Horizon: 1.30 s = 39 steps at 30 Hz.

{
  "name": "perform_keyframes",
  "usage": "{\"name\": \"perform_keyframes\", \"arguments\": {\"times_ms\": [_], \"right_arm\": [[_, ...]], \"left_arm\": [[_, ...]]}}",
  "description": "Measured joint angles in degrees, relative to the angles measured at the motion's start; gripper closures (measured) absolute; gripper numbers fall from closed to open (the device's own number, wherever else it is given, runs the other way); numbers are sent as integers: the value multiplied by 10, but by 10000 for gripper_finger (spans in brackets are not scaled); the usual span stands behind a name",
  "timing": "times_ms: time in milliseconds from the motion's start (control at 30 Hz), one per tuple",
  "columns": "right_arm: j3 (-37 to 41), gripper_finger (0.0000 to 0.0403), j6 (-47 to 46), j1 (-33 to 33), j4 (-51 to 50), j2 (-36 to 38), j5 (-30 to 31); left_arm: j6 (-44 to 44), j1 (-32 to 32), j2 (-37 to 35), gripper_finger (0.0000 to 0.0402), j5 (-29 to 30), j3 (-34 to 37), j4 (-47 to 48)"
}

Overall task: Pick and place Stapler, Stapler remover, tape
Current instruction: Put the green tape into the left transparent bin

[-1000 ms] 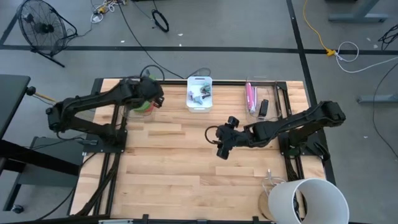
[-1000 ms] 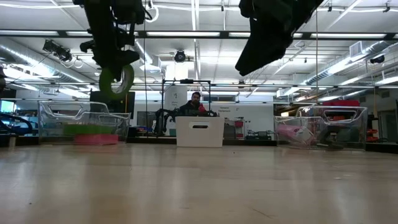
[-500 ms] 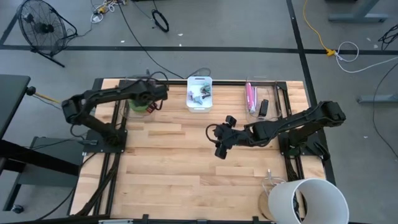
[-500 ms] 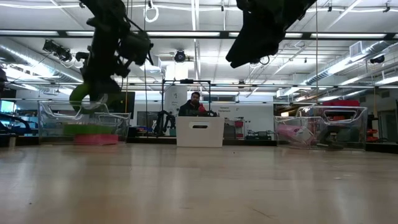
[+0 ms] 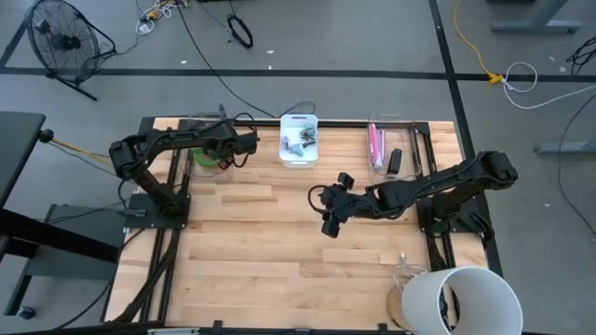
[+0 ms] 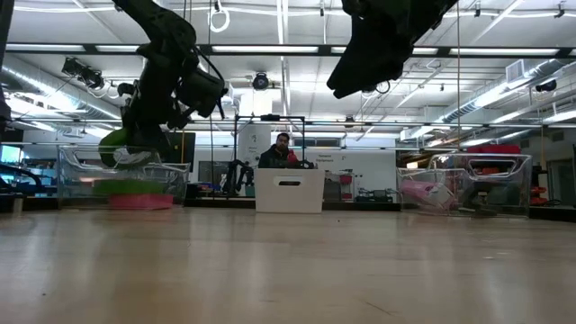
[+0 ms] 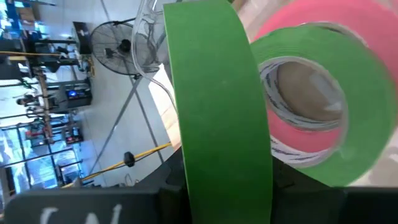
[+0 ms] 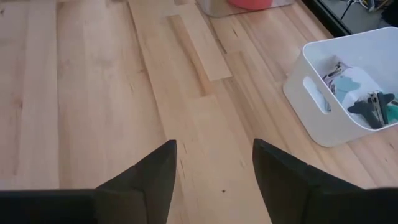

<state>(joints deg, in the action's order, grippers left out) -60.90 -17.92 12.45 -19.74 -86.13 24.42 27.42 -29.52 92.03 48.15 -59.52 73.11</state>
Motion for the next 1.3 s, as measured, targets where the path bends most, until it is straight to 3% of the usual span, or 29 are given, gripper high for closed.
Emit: {"name": "perform_keyframes", "arguments": {"times_ms": [267, 467, 600, 867, 1133, 1300], "right_arm": [[0, 195, 0, 0, 0, 0, 0], [0, 195, 0, 0, 0, 0, 0], [0, 195, 0, 0, 0, 0, 1], [0, 195, 0, 0, 0, 0, 1], [0, 195, 0, 0, 0, 0, 1], [0, 195, 0, 0, 0, 0, 1]], "left_arm": [[-8, 0, 0, 299, -17, 0, 0], [-10, 1, 0, 214, -12, 1, 0], [-10, 1, 0, 189, -8, 1, -1], [-9, 2, -2, 201, 27, -13, 26], [-12, 17, -2, 225, -58, -71, 51], [-11, 38, -2, 225, -58, -119, 86]]}}
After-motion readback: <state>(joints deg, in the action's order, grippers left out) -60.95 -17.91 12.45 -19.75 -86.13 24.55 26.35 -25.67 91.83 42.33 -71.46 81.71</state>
